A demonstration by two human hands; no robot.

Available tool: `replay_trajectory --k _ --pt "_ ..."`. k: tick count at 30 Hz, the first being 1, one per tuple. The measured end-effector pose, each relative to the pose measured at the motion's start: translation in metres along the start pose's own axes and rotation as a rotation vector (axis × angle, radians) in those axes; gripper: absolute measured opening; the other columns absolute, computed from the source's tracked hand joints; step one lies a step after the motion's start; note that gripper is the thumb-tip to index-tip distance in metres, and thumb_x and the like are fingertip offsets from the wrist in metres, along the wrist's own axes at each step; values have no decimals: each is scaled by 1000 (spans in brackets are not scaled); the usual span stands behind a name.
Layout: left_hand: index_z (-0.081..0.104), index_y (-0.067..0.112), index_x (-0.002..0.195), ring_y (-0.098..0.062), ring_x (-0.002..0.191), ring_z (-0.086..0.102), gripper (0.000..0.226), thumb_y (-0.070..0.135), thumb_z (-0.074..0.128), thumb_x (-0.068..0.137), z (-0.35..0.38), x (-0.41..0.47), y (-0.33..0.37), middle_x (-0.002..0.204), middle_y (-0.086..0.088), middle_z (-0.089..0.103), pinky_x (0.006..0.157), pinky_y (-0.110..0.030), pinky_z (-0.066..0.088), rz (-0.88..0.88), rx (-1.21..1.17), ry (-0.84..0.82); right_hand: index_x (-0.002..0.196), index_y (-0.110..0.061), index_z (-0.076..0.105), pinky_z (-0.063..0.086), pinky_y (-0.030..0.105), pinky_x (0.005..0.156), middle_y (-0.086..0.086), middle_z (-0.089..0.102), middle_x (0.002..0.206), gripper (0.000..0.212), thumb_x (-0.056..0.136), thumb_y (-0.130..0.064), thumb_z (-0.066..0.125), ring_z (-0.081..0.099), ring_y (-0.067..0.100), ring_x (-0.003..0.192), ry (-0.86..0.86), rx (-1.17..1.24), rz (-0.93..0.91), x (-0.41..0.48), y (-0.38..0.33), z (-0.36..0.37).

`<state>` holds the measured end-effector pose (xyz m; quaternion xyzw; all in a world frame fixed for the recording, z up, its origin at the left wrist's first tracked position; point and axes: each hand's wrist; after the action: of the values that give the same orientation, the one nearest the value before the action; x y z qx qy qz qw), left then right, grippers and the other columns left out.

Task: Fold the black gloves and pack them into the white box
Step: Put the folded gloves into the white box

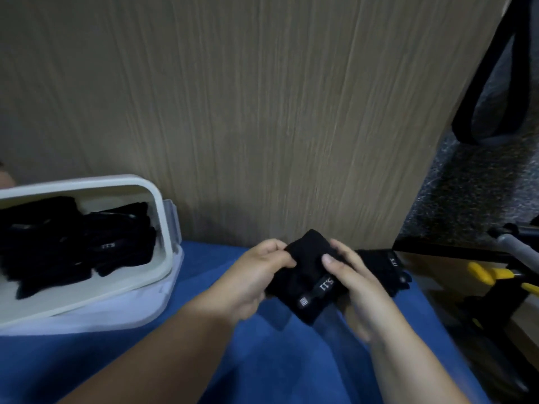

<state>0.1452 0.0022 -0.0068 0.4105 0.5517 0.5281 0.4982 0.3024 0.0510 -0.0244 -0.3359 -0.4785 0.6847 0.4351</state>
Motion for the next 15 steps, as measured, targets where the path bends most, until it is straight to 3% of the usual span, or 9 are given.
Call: replay_trajectory --k 3,4,6,8,10,15 --pt "60 20 80 -15 65 53 15 7 53 84 -31 -17 -1 71 -3 58 57 -28 38 -5 -11 -22 109 -14 69 53 31 76 13 72 104 49 62 -13 81 68 22 91 -172 90 89 -11 10 25" --pt "62 21 81 -16 69 53 12 10 56 81 -40 -23 -1 73 -4 59 59 -29 38 -9 -7 -32 100 -14 74 54 32 75 14 72 99 43 59 -18 82 69 23 87 -211 109 110 -13 15 33" --pt "63 23 80 -19 73 53 13 13 57 75 -58 -32 0 77 -5 59 61 -29 38 -27 -4 -47 93 -12 76 55 31 70 15 70 93 57 41 -30 90 68 23 82 -266 125 154 -15 24 46" --pt "63 25 74 -17 69 54 15 12 56 76 -76 -42 1 72 -2 60 60 -27 39 -44 -5 -49 104 -6 71 55 30 65 18 69 96 79 33 -32 94 67 24 81 -291 125 192 -16 30 58" --pt "63 26 71 -14 64 54 16 12 56 75 -94 -50 0 69 0 60 57 -25 39 -54 3 -29 115 -4 65 56 30 63 20 69 104 83 39 -25 91 68 26 82 -312 120 214 -17 35 73" --pt "65 25 79 -20 74 52 15 13 57 75 -138 -69 -2 76 -3 60 59 -26 38 -76 56 34 130 -28 49 55 35 67 0 62 127 81 59 -9 84 70 20 96 -241 -16 144 -15 49 113"
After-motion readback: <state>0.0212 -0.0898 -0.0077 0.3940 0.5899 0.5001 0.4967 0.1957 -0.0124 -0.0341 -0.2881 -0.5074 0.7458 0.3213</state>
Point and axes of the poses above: each hand's wrist, its own x-axis towards the middle knuckle, its own z-axis out of the palm, y = z × x
